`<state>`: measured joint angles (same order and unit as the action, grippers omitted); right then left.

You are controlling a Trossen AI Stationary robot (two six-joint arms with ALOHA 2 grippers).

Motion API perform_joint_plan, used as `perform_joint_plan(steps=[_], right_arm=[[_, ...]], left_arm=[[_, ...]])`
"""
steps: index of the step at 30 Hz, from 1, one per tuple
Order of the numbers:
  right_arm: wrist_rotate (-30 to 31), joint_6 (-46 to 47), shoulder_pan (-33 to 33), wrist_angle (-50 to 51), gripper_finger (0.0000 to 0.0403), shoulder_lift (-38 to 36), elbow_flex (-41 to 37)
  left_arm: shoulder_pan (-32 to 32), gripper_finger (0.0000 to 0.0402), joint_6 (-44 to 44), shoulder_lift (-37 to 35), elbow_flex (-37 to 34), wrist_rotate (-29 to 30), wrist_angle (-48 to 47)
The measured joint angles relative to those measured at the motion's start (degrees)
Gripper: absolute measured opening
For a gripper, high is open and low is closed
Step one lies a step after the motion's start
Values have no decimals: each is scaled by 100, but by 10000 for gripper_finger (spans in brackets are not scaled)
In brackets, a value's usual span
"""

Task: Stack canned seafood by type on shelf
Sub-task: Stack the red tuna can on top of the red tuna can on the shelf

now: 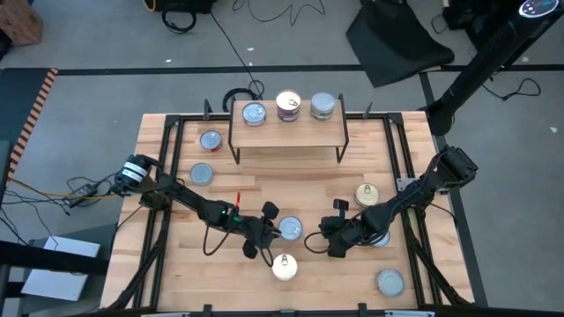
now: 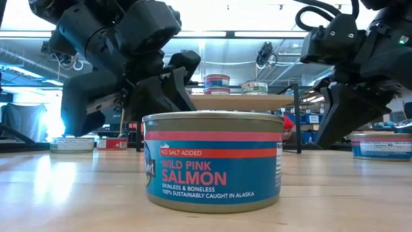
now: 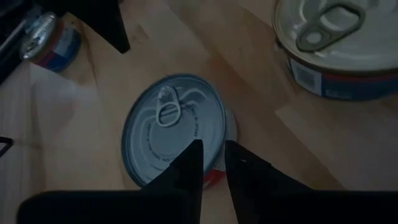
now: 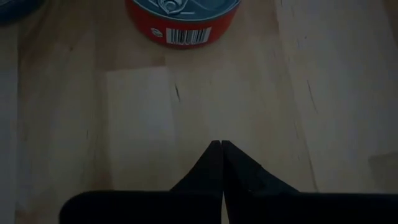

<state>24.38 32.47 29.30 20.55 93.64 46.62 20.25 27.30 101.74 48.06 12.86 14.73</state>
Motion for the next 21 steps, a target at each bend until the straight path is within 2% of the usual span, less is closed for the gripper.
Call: perform_joint_plan(steps=[6,13,18,21], right_arm=[[0,-34,0,-181,8,-1,-1],[28,-654,56,-1651,4,1,-1],[604,-788,350,-1861,4,-1,-1],[730,-700,432,-1896,4,1,-1]], left_arm=[[-2,72,105,0,172,7,-256],[-4,72,102,-1,394,17,-727],[-4,72,99,-1,394,16,-749],[-5,72,99,-1,394,14,-753]])
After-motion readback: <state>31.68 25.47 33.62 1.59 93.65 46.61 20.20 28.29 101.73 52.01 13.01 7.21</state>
